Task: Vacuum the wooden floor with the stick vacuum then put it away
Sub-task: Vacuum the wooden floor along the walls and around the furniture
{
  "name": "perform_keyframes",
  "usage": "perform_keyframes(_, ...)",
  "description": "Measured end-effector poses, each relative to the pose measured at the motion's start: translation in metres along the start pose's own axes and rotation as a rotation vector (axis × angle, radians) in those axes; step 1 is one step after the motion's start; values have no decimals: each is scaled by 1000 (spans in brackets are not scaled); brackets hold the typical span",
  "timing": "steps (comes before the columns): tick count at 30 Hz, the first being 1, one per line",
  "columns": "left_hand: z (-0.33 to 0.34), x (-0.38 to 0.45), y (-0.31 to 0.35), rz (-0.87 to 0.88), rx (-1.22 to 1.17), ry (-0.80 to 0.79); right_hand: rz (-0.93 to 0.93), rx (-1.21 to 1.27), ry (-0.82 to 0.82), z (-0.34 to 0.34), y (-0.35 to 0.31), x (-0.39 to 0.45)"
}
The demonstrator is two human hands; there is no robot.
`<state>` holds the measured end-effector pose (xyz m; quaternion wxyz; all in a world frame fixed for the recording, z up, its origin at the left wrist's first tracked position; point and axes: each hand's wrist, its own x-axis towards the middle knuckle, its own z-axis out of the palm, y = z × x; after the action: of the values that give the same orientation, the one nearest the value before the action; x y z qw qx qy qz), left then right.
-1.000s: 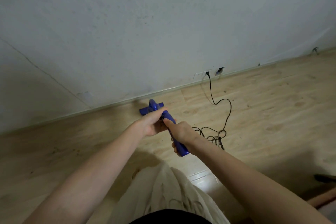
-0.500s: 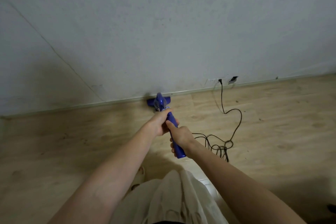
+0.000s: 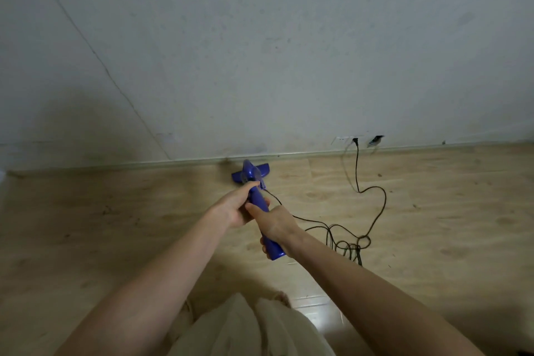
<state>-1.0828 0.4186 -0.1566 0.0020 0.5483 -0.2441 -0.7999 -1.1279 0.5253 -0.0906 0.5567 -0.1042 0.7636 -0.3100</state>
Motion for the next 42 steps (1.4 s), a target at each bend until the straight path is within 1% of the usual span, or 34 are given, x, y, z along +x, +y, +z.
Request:
perform_keyframes(7,-75,-37,18,-56,73,18,67,42,-41,75,-25,-33)
perform_keyframes(9,-101,-48,24,-87,87,-1,77,41,-43,100,-31,-41)
perform_keyframes(14,-150,-52,44,-129,133,-46,59,106,4,156,-45,-40)
perform_keyframes(18,-164,-43,46,-121,203,-49,80,145,73,182,-37,-30)
perform_keyframes(22,-173,-29,47,-124,215,-64,136,171,72,196,-30,-11)
perform_keyframes(27,-184,-18,68,-105,188,-55,128,151,70,206,-46,17)
perform_keyframes(31,-177,-16,87,-69,182,-54,116,163,64,197,-68,23)
perform_keyframes(34,-166,-13,95,-50,143,-58,69,189,53,184,-79,23)
perform_keyframes(36,-159,-12,93,-42,129,-53,58,184,31,176,-79,22)
perform_keyframes(42,-160,-21,51,-60,150,-52,185,93,39,179,-43,4)
